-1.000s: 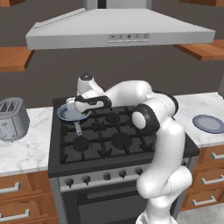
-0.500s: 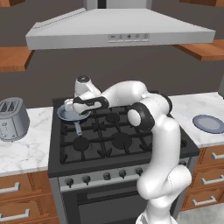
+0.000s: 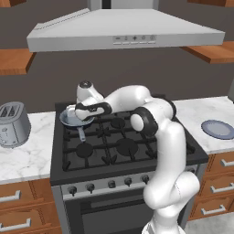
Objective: Pick up the butter stick and place it in the pan. Then turn on the burner for the pan.
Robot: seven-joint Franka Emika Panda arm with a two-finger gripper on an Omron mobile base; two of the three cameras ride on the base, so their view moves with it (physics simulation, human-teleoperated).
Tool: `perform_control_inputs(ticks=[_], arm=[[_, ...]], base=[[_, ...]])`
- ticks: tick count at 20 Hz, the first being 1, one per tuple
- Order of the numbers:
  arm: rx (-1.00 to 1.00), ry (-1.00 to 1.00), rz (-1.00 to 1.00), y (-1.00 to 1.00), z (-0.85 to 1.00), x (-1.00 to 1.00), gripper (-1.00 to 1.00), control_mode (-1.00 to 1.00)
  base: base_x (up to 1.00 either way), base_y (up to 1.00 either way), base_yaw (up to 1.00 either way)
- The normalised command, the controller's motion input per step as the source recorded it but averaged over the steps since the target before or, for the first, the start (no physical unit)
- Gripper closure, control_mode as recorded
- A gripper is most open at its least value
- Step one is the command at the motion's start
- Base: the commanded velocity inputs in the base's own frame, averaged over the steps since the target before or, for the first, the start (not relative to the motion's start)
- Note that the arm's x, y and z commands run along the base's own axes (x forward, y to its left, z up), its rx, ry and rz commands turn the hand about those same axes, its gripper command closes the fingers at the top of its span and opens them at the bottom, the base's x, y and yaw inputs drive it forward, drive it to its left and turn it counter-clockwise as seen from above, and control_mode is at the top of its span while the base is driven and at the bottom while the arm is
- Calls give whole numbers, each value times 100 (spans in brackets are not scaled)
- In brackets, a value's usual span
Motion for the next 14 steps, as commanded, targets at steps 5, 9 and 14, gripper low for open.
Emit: perform_control_inputs(ticks=[5,9,14], arm=[[0,0,0,0,-14,6,100,-100],[0,0,0,0,-12,11,100,-100],[0,0,0,6,-14,24,100,-100]], base=[[0,0,0],[0,0,0],[0,0,0]])
